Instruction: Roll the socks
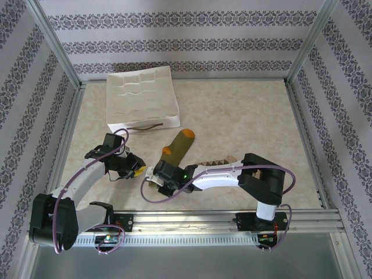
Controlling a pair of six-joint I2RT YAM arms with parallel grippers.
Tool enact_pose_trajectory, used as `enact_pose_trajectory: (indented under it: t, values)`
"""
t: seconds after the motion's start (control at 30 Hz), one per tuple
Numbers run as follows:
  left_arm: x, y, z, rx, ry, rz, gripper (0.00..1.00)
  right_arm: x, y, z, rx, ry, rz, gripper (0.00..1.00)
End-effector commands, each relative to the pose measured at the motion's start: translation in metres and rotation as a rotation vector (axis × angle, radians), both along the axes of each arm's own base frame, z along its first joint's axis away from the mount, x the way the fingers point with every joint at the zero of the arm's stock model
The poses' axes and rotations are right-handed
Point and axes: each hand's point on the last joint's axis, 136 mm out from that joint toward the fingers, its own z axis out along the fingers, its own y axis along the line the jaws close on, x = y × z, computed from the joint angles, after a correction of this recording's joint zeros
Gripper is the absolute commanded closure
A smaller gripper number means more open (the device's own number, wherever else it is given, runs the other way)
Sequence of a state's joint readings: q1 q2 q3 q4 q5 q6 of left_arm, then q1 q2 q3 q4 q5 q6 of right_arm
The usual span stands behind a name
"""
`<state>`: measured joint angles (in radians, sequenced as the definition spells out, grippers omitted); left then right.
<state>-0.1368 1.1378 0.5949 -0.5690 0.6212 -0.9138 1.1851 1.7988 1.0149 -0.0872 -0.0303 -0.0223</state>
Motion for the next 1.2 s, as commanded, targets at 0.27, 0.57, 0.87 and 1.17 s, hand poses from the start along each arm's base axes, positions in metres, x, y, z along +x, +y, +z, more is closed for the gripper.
enact_pose_trajectory:
  t: [0.27, 0.57, 0.87, 1.17]
  values:
    - [0.008, -0.008, 0.011, -0.067, 0.008, 0.029, 0.74, -0.005, -0.011, 0.001, 0.133, 0.434, -0.098, 1.00]
    - [0.002, -0.031, 0.019, -0.119, 0.034, 0.022, 0.72, 0.010, -0.018, 0.009, 0.203, 0.560, -0.138, 1.00]
    - [-0.002, -0.047, 0.025, -0.151, 0.048, 0.005, 0.72, 0.028, -0.030, 0.005, 0.235, 0.636, -0.211, 1.00]
    - [0.010, -0.065, 0.020, -0.192, 0.061, -0.008, 0.72, 0.037, -0.035, -0.001, 0.257, 0.723, -0.257, 0.99]
